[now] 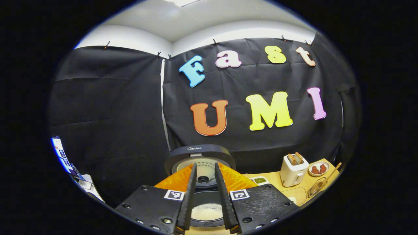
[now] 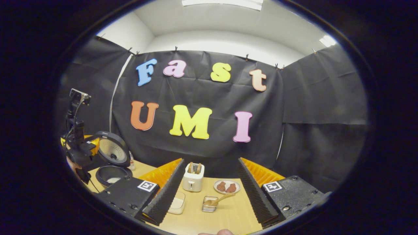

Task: Close the left gripper, press the button to open the rice cooker; take a wooden spoon from the chopstick holder with the right hand, scoop a spoonful of rice and pour it into the rice cooker, then put the wooden spoon back into the chopstick holder.

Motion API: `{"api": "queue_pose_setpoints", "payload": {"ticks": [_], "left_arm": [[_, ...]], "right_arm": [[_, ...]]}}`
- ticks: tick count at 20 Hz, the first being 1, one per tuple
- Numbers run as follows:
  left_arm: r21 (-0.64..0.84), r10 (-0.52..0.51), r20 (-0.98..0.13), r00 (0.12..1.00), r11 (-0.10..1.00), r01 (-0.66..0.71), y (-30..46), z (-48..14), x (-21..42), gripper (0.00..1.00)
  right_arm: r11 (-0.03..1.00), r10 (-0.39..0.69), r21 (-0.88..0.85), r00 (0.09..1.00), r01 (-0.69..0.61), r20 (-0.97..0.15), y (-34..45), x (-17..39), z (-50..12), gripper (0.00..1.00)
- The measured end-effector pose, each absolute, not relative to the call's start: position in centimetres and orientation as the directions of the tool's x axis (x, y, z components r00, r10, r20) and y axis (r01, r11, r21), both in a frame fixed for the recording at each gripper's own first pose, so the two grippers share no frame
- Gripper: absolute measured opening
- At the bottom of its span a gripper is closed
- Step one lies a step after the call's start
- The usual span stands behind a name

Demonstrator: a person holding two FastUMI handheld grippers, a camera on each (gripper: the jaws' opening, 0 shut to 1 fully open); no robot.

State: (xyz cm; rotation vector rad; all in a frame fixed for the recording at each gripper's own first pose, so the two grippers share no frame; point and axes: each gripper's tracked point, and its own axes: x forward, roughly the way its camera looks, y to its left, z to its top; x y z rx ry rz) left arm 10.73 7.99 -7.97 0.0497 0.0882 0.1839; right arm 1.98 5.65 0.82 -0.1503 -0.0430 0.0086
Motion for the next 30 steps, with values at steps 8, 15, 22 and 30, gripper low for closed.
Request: {"api": "queue_pose_setpoints", "payload": {"ticks": [8, 15, 22, 30], "left_arm": [[0.004, 0.188, 0.012, 0.982, 0.982, -0.188, 8.2, -3.3, 6.5, 0.90], [-0.034, 0.156, 0.096, 0.983, 0.988, -0.153, 8.2, 0.0, 3.2, 0.95], [-0.022, 0.162, 0.069, 0.984, 0.987, -0.161, 8.2, -0.5, 2.2, 0.95], [-0.033, 0.176, 0.062, 0.982, 0.984, -0.174, 7.1, -0.6, 1.4, 0.95]], "right_arm": [[0.995, 0.010, -0.098, 0.999, -0.006, 0.049, 4.8, 2.2, 0.2, 1.00], [0.999, -0.011, -0.040, 1.000, 0.011, 0.019, 3.4, 2.9, -2.7, 1.00], [0.999, -0.032, -0.012, 0.996, 0.031, -0.085, 1.6, 6.1, -9.5, 1.00], [0.996, -0.070, 0.035, 0.983, 0.077, -0.172, -3.2, 14.0, -20.2, 1.00]]}}
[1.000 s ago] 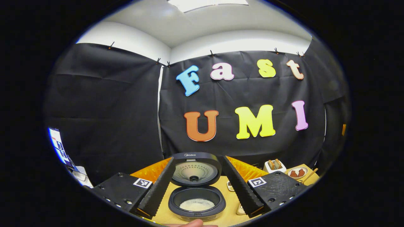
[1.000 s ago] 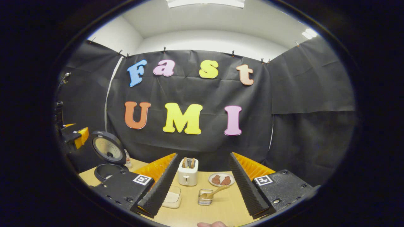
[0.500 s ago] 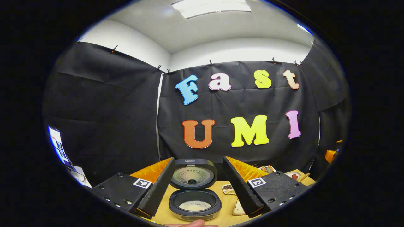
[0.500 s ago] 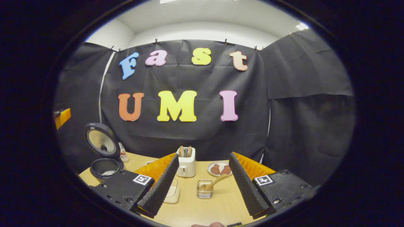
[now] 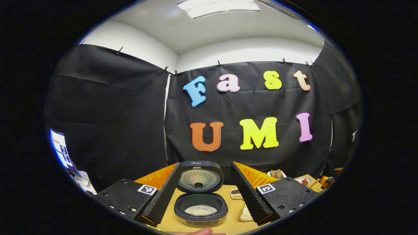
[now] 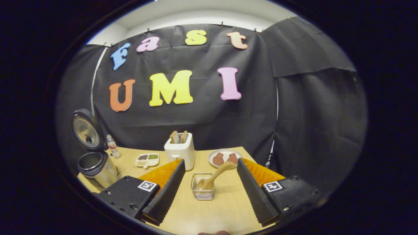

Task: Close the left gripper, press the button to open the rice cooker; take a wooden spoon from the chopstick holder with the right hand, scoop a spoonful of rice and pour it into the rice cooker, then put the wooden spoon back into the chopstick holder.

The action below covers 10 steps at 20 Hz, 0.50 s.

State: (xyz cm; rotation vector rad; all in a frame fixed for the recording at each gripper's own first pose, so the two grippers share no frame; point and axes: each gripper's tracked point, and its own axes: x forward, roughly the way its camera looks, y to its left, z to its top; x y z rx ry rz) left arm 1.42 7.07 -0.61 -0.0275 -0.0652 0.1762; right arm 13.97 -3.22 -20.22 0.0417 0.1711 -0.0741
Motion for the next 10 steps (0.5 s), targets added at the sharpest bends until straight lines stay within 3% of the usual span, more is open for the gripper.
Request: {"api": "queue_pose_setpoints", "payload": {"ticks": [6, 10], "left_arm": [[0.002, 0.171, 0.052, 0.984, 0.985, -0.172, 6.1, -1.1, 2.1, 0.95], [0.019, 0.167, 0.041, 0.985, 0.986, -0.168, 5.4, -1.7, 2.8, 0.95]], "right_arm": [[0.986, -0.096, 0.111, 0.967, 0.125, -0.234, -5.7, 22.4, -27.2, 0.96], [0.980, -0.086, 0.153, 0.960, 0.130, -0.265, -6.0, 26.4, -30.3, 1.00]]}}
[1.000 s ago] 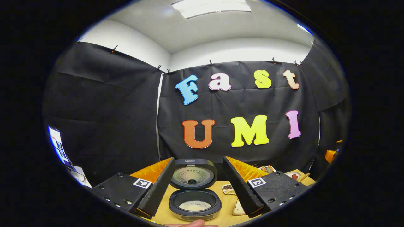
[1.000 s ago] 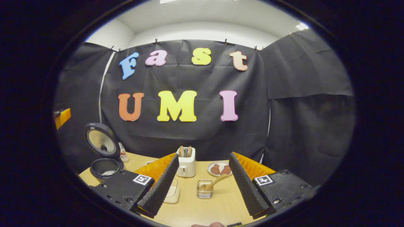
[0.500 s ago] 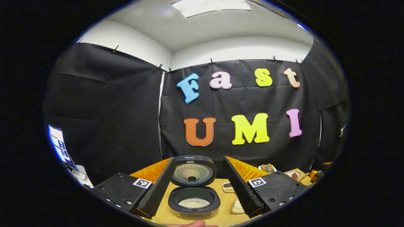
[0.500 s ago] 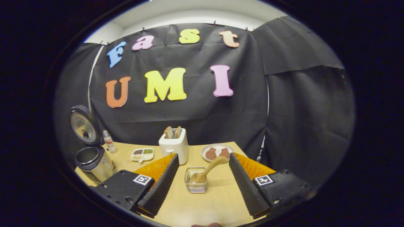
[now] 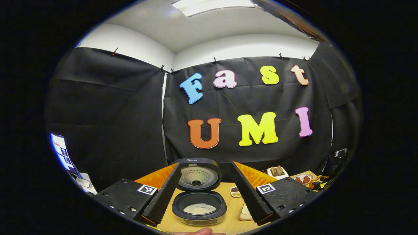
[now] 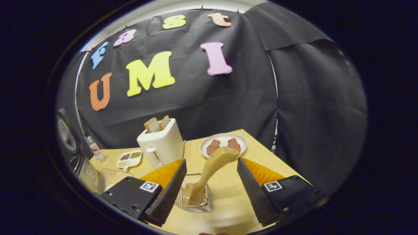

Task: Close the left gripper, press the button to open the rice cooker; take a wooden spoon from the chopstick holder with the right hand, scoop a spoonful of rice and pour it into the rice cooker, then put the wooden spoon back into the chopstick holder.

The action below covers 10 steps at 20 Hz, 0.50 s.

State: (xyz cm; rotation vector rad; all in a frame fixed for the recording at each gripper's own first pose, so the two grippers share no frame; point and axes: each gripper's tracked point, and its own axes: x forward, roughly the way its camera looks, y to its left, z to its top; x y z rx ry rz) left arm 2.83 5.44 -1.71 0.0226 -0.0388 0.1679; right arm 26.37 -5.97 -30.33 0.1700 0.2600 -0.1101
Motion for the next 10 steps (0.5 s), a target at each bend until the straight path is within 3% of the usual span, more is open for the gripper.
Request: {"api": "queue_pose_setpoints", "payload": {"ticks": [4, 6, 7, 8, 10], "left_arm": [[0.031, 0.165, 0.038, 0.986, 0.986, -0.166, 4.9, -2.0, 3.4, 0.95], [0.042, 0.161, 0.041, 0.986, 0.986, -0.162, 4.6, -2.3, 3.9, 0.95], [0.048, 0.161, 0.040, 0.986, 0.986, -0.162, 4.5, -2.5, 4.1, 0.95], [0.051, 0.155, 0.038, 0.987, 0.986, -0.157, 4.4, -2.7, 4.2, 0.95], [0.051, 0.157, 0.033, 0.987, 0.986, -0.158, 4.2, -3.0, 4.4, 0.95]], "right_arm": [[0.972, -0.059, 0.203, 0.956, 0.121, -0.286, -6.2, 29.7, -32.4, 0.96], [0.966, -0.058, 0.227, 0.958, 0.124, -0.279, -6.5, 31.2, -32.5, 1.00], [0.964, -0.049, 0.238, 0.960, 0.118, -0.276, -6.4, 31.7, -32.3, 0.92], [0.964, -0.044, 0.242, 0.961, 0.113, -0.272, -6.4, 32.4, -32.4, 0.98], [0.964, -0.024, 0.248, 0.958, 0.098, -0.287, -6.1, 33.2, -32.8, 0.97]]}}
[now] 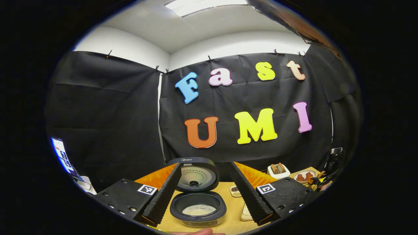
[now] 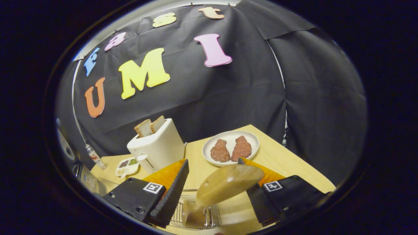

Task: Close the left gripper, press the button to open the rice cooker; take a wooden spoon from the chopstick holder with the right hand, scoop a spoonful of rice and pour it into the rice cooker, then put the wooden spoon back into the chopstick holder.

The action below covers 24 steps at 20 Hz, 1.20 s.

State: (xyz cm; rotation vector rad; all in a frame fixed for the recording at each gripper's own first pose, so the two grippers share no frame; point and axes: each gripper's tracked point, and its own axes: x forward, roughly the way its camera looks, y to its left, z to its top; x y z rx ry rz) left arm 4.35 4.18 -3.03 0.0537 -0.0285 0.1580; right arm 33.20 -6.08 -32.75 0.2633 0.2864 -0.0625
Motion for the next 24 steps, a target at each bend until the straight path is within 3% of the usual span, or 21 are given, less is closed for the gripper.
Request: {"api": "queue_pose_setpoints", "payload": {"ticks": [1, 2, 3, 5, 6, 7, 8, 10, 17, 24], "left_arm": [[0.052, 0.158, 0.030, 0.987, 0.986, -0.160, 4.2, -3.2, 4.5, 0.95], [0.052, 0.158, 0.022, 0.987, 0.986, -0.159, 4.2, -3.4, 4.6, 0.95], [0.050, 0.153, 0.017, 0.988, 0.987, -0.154, 4.0, -3.6, 4.7, 0.95], [0.053, 0.156, 0.018, 0.988, 0.986, -0.157, 4.0, -3.6, 4.8, 0.95], [0.051, 0.156, 0.019, 0.987, 0.986, -0.157, 4.0, -3.6, 4.9, 0.95], [0.050, 0.158, 0.019, 0.987, 0.986, -0.159, 4.0, -3.6, 4.7, 0.95], [0.046, 0.157, 0.019, 0.987, 0.986, -0.158, 3.9, -3.6, 4.8, 0.95], [0.045, 0.160, 0.020, 0.987, 0.986, -0.160, 4.0, -3.6, 4.7, 0.95], [0.043, 0.175, 0.025, 0.984, 0.983, -0.176, 5.0, -3.7, 4.3, 0.95], [0.026, 0.211, -0.003, 0.978, 0.977, -0.210, 7.7, -4.9, 3.6, 0.95]], "right_arm": [[0.963, -0.011, 0.255, 0.957, 0.089, -0.290, -6.1, 33.5, -32.8, 0.96], [0.963, -0.011, 0.253, 0.956, 0.088, -0.292, -6.0, 33.5, -32.9, 0.86], [0.964, 0.002, 0.254, 0.956, 0.076, -0.294, -5.9, 33.7, -32.8, 0.82], [0.971, -0.005, 0.225, 0.954, 0.077, -0.301, -5.9, 33.6, -32.7, 0.55], [0.970, 0.033, 0.241, 0.955, 0.041, -0.294, -5.3, 33.3, -32.2, 0.37], [0.965, 0.059, 0.260, 0.953, 0.021, -0.296, -4.5, 33.5, -32.3, 0.39], [0.966, 0.069, 0.258, 0.953, 0.010, -0.296, -4.2, 33.1, -32.0, 0.32], [0.970, 0.070, 0.242, 0.953, 0.004, -0.296, -3.9, 33.2, -31.9, 0.29], [0.986, 0.065, 0.166, 0.960, -0.020, -0.271, -2.9, 32.4, -29.5, 0.28], [0.997, 0.052, -0.043, 0.982, -0.061, -0.183, 0.1, 30.8, -20.3, 0.28]]}}
